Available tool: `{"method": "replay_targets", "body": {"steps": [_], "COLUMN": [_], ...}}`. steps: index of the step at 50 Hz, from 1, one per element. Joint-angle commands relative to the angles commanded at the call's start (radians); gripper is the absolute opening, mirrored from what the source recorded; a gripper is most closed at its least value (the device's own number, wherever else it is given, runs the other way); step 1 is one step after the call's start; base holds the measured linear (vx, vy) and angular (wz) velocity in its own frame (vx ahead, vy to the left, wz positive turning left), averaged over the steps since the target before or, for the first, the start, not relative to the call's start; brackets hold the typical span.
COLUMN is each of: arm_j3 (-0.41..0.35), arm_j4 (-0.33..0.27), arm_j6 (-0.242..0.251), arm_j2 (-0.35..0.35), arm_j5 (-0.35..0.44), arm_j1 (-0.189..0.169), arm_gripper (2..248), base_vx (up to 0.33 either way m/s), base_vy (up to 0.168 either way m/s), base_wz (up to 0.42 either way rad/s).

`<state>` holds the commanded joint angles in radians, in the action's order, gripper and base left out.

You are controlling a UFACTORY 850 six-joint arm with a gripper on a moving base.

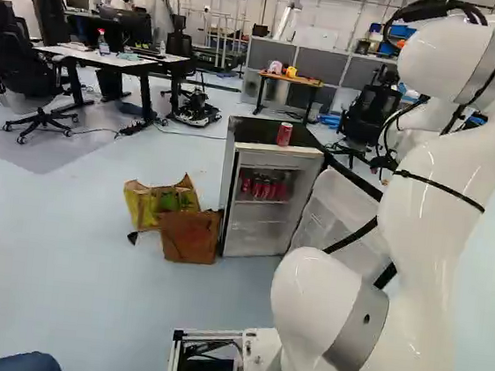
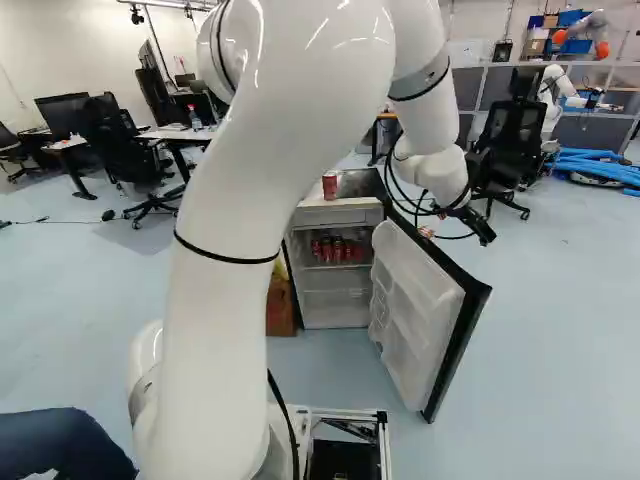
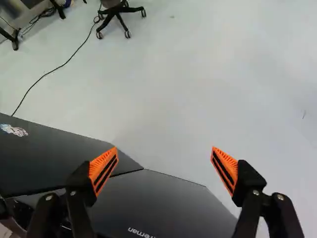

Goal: Grab a drink from the fridge

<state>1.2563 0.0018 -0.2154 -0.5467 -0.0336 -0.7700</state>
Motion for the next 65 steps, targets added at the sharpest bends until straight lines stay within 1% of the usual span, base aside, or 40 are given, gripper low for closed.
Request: {"method": "replay_targets", "body": {"steps": [12,41,47,54,65], "arm_j3": [0.063,0.065,0.065,0.063,0.039], "arm_j4": [0.0,0.0,0.0,0.0,0.0], "arm_j6": [0.0,0.0,0.0,0.0,0.0], "arm_j2": [-0.046,-0.047,-0.047,-0.046,-0.03], "arm_j5": [-0.083,-0.284,-0.306,-0.314,-0.325], "arm_j1": [0.002,0.002,0.002,0.002,0.002], "arm_gripper": [247,247,247,247,247], "base_vx": [0.0,0.0,0.0,0.0,0.0], "base_vy": [0.0,0.0,0.0,0.0,0.0], "base_wz": [0.0,0.0,0.0,0.0,0.0]}}
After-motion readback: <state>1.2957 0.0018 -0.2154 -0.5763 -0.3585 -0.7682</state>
